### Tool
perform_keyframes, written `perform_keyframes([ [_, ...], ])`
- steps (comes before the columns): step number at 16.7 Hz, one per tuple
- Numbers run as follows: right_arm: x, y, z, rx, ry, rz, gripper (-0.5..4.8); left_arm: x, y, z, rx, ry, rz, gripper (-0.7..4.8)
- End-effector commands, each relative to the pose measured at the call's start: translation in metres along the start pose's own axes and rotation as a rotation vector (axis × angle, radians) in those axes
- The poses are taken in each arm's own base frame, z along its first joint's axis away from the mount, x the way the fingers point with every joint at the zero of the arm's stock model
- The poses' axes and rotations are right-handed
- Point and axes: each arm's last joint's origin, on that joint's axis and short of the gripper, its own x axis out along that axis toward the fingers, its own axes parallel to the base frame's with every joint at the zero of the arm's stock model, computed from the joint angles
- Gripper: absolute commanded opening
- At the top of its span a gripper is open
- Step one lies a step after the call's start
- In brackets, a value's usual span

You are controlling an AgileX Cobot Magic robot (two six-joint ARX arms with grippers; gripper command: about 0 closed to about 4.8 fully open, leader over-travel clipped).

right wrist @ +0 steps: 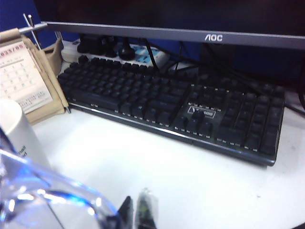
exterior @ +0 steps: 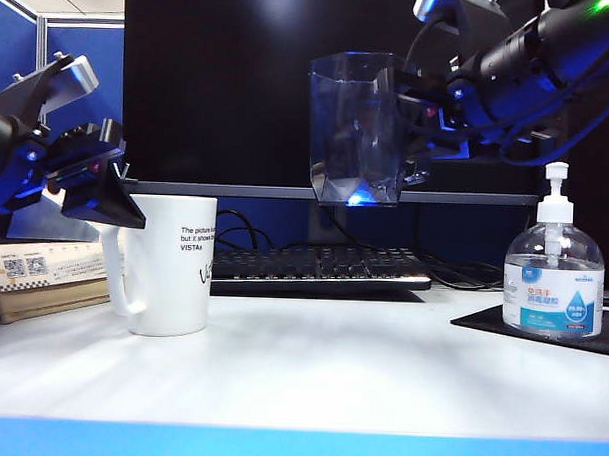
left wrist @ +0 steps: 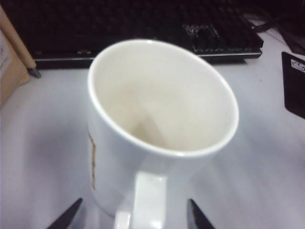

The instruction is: Swap the positions of the transparent plastic cup and the white ceramic cup.

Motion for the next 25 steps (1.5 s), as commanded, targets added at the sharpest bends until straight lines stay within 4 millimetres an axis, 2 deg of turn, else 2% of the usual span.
perform_keyframes([
  [1,-0.001,0.001,0.004,0.009,-0.03,0.007,-0.06,0.005,0.001,-0.003,0.005,0.015,0.0,2.72],
  [4,-0.001,0.001,0.004,0.009,-0.029,0.007,-0.06,0.015,0.003,-0.005,0.001,0.042,0.004,2.68],
  [5,-0.001,0.001,0.004,0.009,-0.029,0.007,-0.06,0.018,0.002,-0.002,0.002,0.033,0.003,2.49],
  [7,-0.001,0.001,0.004,0.009,-0.029,0.006,-0.06,0.021,0.001,0.008,0.006,0.006,-0.002,1.03],
  [8,-0.001,0.001,0.005,0.009,-0.03,0.006,-0.06,0.022,0.0,0.012,0.007,-0.006,-0.005,0.59],
  [10,-0.001,0.001,0.005,0.01,-0.03,0.006,-0.06,0.024,-0.001,0.016,0.008,-0.017,-0.008,0.46],
  [12,-0.001,0.001,0.005,0.01,-0.03,0.006,-0.06,0.024,0.0,0.015,0.007,-0.009,-0.005,-0.06],
  [18,-0.005,0.001,0.01,0.008,-0.049,0.007,-0.06,0.035,-0.006,-0.003,-0.028,0.103,-0.109,-0.06],
  [20,-0.013,0.001,0.017,-0.022,-0.075,0.001,-0.06,0.042,-0.018,-0.007,-0.007,0.128,-0.15,-0.06],
  [25,-0.028,0.001,0.031,-0.033,-0.131,0.003,-0.06,0.057,-0.051,0.003,0.039,0.118,-0.254,-0.06],
])
